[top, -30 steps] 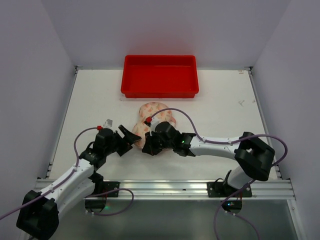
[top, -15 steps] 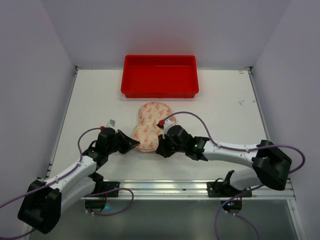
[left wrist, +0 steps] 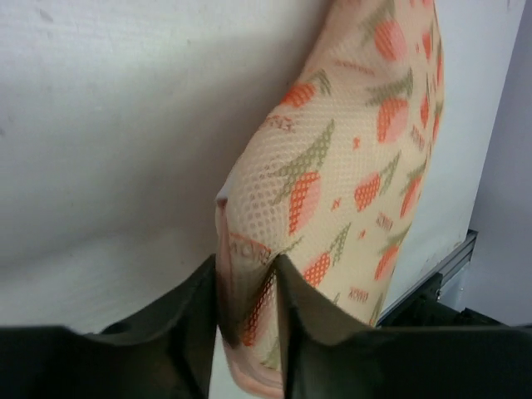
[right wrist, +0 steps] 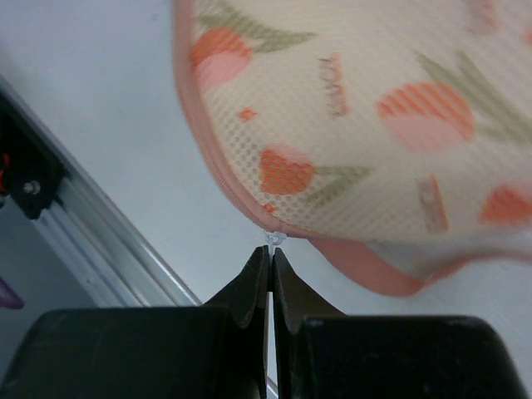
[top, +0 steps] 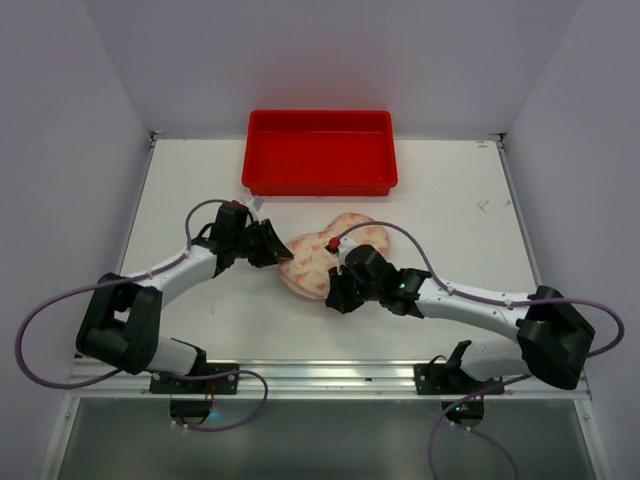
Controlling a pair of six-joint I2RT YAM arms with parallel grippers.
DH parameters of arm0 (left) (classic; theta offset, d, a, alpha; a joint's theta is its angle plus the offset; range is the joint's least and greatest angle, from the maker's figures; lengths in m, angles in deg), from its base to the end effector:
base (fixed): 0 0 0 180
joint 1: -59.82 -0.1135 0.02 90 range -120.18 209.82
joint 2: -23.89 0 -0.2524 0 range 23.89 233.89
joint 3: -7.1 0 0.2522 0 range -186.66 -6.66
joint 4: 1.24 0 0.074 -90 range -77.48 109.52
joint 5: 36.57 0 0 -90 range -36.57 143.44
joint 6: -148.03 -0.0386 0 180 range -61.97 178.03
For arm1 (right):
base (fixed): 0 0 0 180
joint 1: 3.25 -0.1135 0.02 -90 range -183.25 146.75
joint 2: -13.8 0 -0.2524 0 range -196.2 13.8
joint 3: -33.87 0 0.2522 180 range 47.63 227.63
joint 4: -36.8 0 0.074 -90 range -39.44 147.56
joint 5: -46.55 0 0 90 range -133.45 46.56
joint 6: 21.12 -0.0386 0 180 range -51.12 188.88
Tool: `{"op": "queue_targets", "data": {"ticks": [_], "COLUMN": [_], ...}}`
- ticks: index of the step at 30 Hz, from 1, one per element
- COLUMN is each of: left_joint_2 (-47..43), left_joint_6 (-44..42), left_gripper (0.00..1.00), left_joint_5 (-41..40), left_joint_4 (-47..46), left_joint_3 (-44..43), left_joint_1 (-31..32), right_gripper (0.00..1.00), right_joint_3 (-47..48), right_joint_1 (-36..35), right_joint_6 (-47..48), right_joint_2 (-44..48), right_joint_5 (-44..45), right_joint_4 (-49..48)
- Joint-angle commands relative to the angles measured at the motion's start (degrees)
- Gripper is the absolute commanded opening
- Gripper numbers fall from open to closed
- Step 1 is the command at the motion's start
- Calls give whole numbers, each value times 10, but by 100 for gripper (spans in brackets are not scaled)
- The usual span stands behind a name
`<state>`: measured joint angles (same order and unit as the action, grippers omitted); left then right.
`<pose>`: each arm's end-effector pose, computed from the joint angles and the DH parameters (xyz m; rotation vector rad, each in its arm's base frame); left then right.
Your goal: Unzip the laundry bag and remove the bra
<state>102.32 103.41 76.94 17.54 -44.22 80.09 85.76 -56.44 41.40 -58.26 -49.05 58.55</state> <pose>0.2480 -0.1080 0.1673 -0.3414 2.5134 -0.9971 0.1543 0.2125 0.1916 -0.5958 2.3711 0.7968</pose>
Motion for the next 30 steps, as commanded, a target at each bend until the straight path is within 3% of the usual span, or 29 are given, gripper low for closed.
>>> {"op": "queue_targets", "data": {"ticks": [1, 2, 4, 5, 7, 10, 16, 24, 27, 30], "left_joint_2": [42, 51, 35, 23, -11, -118, -252, -207, -172, -149], "left_joint_6": [-76, -69, -41, -30, -9, 26, 123, 166, 166, 175], "left_gripper": [38, 53, 71, 89, 100, 100, 96, 84, 74, 47], "left_joint_5": [5, 10, 3, -7, -70, -139, -119, -71, -81, -88], "left_joint_4": [31, 34, 46, 52, 85, 117, 80, -47, -80, -105], "left_joint_3": [-84, -90, -90, -86, -64, -11, 124, 152, 137, 139], "left_joint_1": [-21, -22, -23, -24, -24, -24, -21, 2, 21, 33], "right_gripper": [0, 0, 0, 0, 0, 0, 0, 0, 0, 0], "right_joint_3": [77, 104, 138, 167, 188, 219, 213, 193, 188, 182], "right_joint_1": [-46, -53, -59, -59, -59, -59, -59, -59, -59, -60], "right_joint_6": [-6, -9, -9, -8, -4, 1, -1, -2, -1, 1], "right_joint_2": [-71, -89, -143, -158, -185, -220, -230, -229, -226, -223], "right_joint_5": [-62, -62, -43, -40, -31, -25, -31, -38, -33, -28], "right_joint_4": [-56, -76, -92, -100, -111, -122, -149, -160, -161, -157]}}
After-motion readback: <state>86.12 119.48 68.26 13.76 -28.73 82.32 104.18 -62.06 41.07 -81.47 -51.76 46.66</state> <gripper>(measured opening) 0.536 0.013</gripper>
